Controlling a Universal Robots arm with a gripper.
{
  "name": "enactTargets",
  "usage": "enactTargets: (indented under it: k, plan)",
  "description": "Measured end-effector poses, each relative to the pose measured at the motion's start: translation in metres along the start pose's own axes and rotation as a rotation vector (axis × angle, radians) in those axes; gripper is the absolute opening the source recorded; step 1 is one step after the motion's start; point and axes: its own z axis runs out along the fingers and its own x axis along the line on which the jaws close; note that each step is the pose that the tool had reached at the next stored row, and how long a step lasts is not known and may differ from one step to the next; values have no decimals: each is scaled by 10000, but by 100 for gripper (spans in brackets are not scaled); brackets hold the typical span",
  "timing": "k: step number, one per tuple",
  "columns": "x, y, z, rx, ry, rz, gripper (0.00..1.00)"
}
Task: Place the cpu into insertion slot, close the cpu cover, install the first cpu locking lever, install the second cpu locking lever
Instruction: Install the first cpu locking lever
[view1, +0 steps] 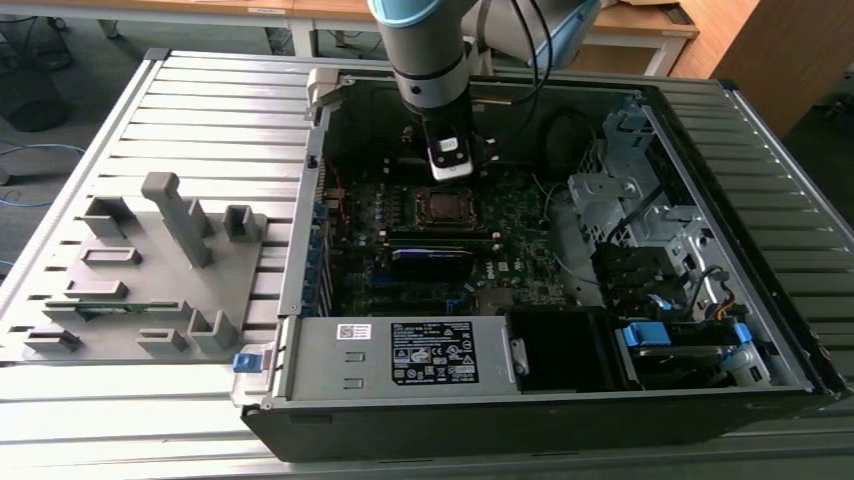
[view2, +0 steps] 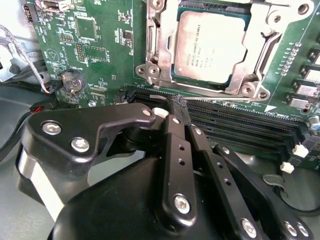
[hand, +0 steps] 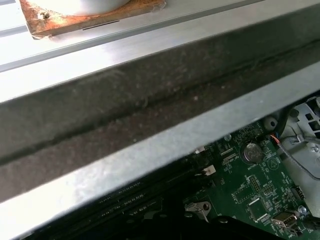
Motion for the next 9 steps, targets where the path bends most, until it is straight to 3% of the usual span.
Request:
enactTargets:
  k: [9]
  plan:
    - [30, -18, 20, -21, -40, -8, 11]
